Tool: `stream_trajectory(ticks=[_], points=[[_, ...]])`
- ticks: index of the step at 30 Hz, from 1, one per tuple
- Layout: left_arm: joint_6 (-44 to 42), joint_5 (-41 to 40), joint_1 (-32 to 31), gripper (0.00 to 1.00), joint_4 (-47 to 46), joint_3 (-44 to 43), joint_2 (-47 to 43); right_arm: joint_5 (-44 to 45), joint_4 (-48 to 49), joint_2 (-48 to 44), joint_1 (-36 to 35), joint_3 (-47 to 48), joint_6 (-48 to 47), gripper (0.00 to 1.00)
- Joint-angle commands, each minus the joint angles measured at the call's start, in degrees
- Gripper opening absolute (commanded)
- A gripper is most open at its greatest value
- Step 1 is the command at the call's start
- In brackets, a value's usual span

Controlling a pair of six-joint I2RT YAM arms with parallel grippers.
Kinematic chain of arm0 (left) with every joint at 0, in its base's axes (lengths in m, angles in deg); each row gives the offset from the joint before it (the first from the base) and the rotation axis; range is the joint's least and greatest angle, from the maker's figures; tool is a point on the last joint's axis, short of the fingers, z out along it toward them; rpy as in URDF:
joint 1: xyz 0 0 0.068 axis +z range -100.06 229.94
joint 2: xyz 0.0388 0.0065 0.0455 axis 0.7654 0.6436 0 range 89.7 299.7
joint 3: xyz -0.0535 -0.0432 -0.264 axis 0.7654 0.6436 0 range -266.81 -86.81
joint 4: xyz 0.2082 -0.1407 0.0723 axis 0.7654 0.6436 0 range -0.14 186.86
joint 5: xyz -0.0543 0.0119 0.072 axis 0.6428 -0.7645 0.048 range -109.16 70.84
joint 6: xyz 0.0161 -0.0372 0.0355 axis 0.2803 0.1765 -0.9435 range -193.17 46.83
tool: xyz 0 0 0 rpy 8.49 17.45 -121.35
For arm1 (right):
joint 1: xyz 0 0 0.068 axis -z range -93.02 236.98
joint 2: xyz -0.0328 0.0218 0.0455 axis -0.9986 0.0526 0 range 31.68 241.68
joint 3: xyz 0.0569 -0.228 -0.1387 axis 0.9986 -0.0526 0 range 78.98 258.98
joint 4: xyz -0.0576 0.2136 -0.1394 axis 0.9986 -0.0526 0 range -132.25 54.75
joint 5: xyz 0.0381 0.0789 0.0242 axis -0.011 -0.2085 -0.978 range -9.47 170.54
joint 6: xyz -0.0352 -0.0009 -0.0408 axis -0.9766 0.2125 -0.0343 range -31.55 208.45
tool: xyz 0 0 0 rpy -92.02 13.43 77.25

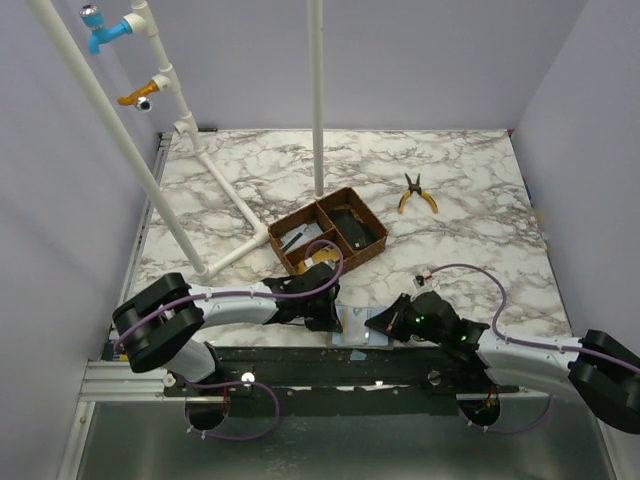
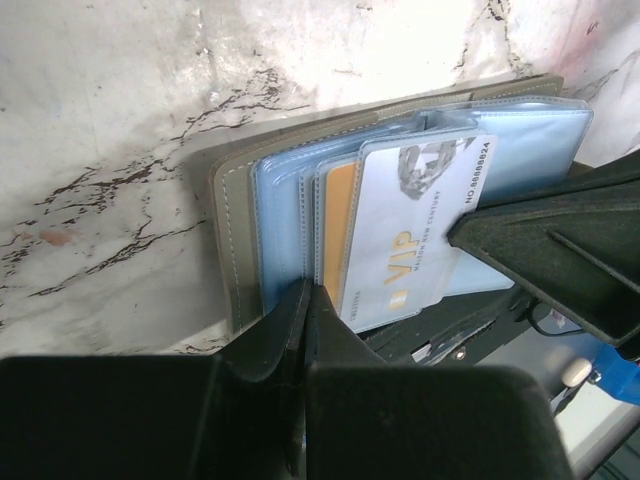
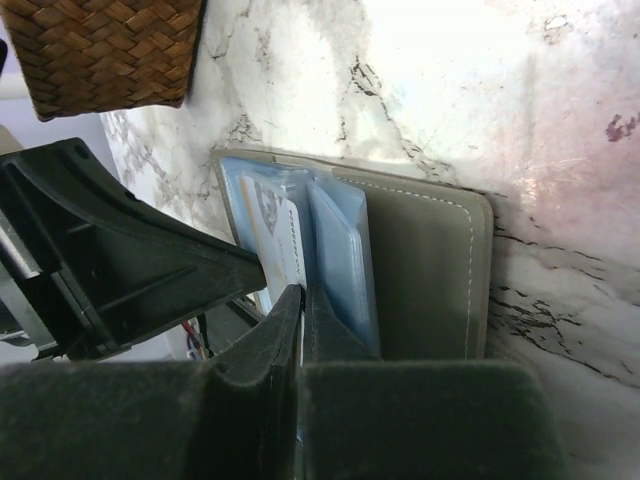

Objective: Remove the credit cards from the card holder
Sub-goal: Remove the credit card from the card holder.

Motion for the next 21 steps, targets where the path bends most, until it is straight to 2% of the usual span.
stream_trajectory(ticks=[1,7,21], points=[[-0.82,-4.88,0.88,0.00,8.36,6.11,2.70,3.68,-5.91,-3.99,0.35,-1.22,0.03,0.03],[-0.38,-4.65,1.32,0.00,7.70,7.64,2.40,6.33,-11.77,-8.06,0.31,-2.53,-0.12,0.04],[-0.64,-4.87,1.94,0.00,7.95,8.07,2.15,8.55,-17.43,-11.52,0.37,-2.29,-0.45,0.05]])
